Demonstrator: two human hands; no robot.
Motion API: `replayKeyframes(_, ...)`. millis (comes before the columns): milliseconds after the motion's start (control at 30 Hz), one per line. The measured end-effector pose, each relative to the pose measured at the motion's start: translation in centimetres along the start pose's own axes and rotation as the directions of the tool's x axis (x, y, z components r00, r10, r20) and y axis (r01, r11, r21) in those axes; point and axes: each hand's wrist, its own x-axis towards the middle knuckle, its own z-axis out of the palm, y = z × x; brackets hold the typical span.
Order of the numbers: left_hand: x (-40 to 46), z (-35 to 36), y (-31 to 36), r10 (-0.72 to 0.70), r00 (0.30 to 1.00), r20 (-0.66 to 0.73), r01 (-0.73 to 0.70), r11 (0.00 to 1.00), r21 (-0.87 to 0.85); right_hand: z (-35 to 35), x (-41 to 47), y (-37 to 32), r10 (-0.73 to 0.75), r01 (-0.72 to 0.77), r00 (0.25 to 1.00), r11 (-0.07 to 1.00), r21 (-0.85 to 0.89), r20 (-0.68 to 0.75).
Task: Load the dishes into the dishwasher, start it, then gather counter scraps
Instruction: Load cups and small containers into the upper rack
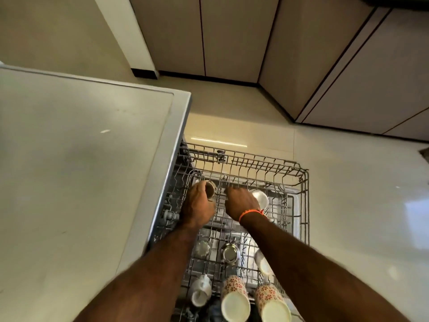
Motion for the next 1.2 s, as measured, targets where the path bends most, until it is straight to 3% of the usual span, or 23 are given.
replayKeyframes(233,-9.0,-6.6,2.4,0.035,0.995,0.094,-0.026,0.995,-0.096,-4.9,-8.3,-1.9,-0.044,0.044,0.999,0.999,-0.024,0.022)
replayKeyframes(400,-17.4,-11.3,3.5,0.06,0.996,-0.069,-0.071,0.983,-0.169,-8.9,-13.8,-4.2,-0.143,0.143,0.989,0.99,-0.013,0.028)
replayKeyframes(567,-26.2,-12.9,1.9,-0.036,0.952,-0.305,-0.031,0.976,-0.214,-11.7,-18.1,-8.0,-0.329,0.329,0.944,0.944,-0.028,0.007)
replayKeyframes(700,-32.9,-12.9,-1.1,-0.16,0.933,-0.322,0.054,0.948,-0.313,-12.2,-21.9,-12.9,-0.509,0.51,0.86,0.855,-0.099,0.032)
replayKeyframes(933,-43.9,-13.6,-8.4,-0.314,0.869,-0.383,0.254,0.946,-0.201,-8.4,-30.0,-21.3,-0.731,0.742,0.668,0.667,-0.059,0.136)
replayKeyframes(1200,-55.0,-15.1,-17.6,-0.534,0.681,-0.502,0.463,0.844,-0.27,-3.3,-37.7,-31.9,-0.841,0.866,0.483,0.5,0.01,0.242)
